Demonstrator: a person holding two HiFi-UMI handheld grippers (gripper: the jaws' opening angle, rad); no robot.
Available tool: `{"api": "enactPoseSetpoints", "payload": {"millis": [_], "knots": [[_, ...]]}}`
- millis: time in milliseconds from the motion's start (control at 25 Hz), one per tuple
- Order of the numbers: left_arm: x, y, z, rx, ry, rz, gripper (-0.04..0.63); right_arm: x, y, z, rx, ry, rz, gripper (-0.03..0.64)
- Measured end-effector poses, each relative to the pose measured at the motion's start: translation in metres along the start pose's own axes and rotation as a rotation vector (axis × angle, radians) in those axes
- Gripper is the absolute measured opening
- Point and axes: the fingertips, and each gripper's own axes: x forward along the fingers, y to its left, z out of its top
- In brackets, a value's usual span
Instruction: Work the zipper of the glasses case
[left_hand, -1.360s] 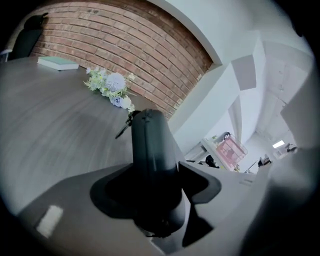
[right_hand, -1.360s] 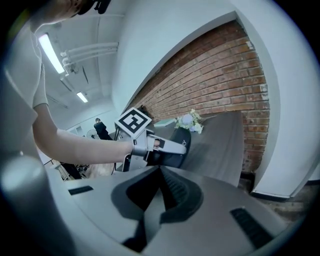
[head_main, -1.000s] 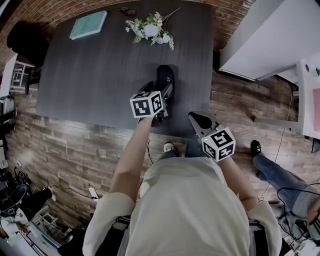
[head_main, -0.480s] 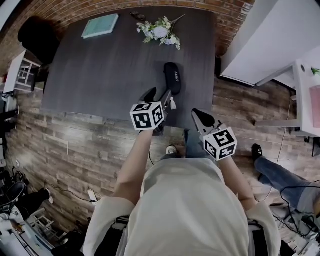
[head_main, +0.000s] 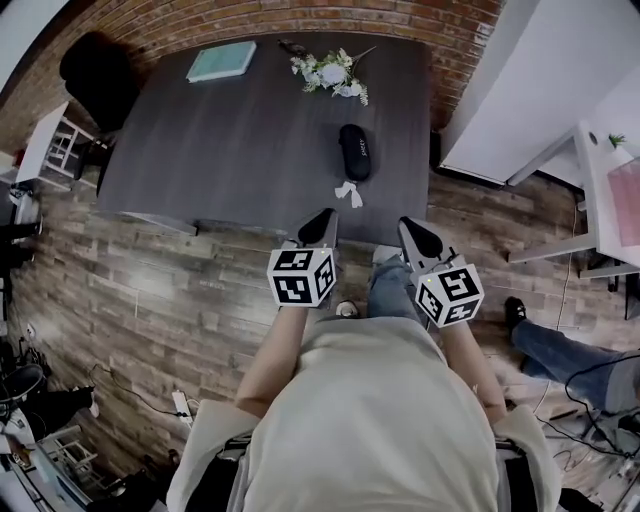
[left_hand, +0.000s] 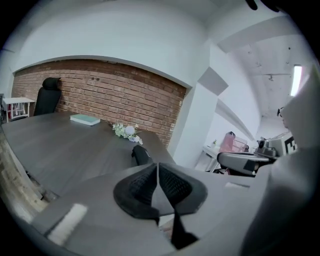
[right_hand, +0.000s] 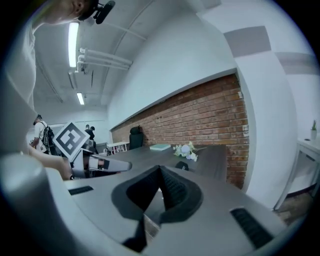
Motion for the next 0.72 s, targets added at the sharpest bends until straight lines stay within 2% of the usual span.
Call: {"api": "enactPoseSetpoints", "payload": {"millis": [240, 360, 720], "knots": [[-0.038, -0.015, -0.014, 0.009, 0.006, -0.037, 0.011, -0.022, 0.021, 0.004, -0.009, -0.048, -0.002, 0.002], [-0.05, -0.015, -0.018, -0.011, 0.003, -0.041, 0.011, -0.029, 0.027, 0.002, -0.004, -0.054, -0.004, 0.002], [-0.057, -0.018, -0.018, -0.035, -0.008, -0.058, 0.011, -0.043, 0.027, 0.002, -0.017, -0.048, -0.036, 0.0]]}}
